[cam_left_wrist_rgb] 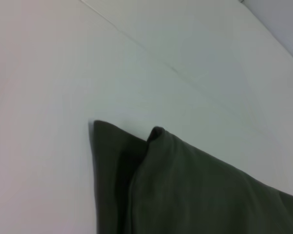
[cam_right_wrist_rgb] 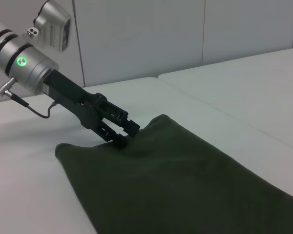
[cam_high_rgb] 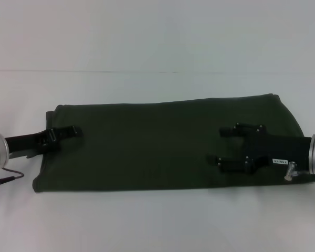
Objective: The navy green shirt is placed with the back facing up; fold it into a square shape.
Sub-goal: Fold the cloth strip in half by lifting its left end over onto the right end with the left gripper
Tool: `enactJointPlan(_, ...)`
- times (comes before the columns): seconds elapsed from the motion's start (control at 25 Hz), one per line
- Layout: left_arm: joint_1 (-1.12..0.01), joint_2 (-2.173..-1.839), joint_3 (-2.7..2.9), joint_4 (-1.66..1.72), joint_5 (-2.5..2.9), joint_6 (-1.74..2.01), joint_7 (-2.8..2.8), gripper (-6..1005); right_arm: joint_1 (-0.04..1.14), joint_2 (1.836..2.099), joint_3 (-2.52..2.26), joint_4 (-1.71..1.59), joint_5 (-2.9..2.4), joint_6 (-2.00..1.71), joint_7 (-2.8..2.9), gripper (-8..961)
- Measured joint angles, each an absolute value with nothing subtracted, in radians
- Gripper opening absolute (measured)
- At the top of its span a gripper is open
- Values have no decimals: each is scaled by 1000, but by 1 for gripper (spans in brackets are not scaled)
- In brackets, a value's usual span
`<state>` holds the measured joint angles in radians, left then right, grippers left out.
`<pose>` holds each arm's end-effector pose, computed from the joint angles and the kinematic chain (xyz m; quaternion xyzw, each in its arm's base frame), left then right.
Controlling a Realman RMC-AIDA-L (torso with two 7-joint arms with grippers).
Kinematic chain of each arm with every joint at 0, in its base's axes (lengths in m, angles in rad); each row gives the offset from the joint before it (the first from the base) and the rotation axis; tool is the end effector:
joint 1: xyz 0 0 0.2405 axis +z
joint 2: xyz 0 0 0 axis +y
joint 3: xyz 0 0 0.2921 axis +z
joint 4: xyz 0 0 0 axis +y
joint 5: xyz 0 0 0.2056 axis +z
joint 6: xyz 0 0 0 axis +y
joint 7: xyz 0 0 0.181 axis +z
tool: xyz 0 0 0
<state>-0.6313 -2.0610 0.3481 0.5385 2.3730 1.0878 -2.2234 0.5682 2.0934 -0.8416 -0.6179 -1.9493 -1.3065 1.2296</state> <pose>-0.3587 0.4130 -0.0343 -0.6818 -0.6529 -0.2095 0.2548 0.2707 0.3842 -0.0776 -0.9562 0.1431 0.1742 0.1868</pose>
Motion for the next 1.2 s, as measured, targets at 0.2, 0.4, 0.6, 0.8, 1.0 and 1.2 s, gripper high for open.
enactJointPlan(0.2,-634,-2060,348,550,2384,1069,-2224,896,569,2094,-842,-618,-1941,-1306,1229,861)
enactJointPlan(0.4,-628,-2055,348,578,2387,1081,-2242,896,569,2094,-842,-618,-1937,-1305,1228,861)
enactJointPlan(0.6,-619,-2036,345,635,2432,1171,-2292,896,569,2093,-848,-620,-1937,-1306,1220,861)
enactJointPlan(0.8,-613,-2022,337,679,2485,1243,-2347,896,569,2092,-851,-620,-1937,-1308,1219,861)
enactJointPlan(1.0,-607,-2025,340,677,2490,1226,-2353,896,569,2092,-851,-619,-1937,-1309,1219,861)
enactJointPlan(1.2,-609,-2031,344,664,2490,1196,-2354,897,569,2093,-851,-619,-1937,-1309,1219,861)
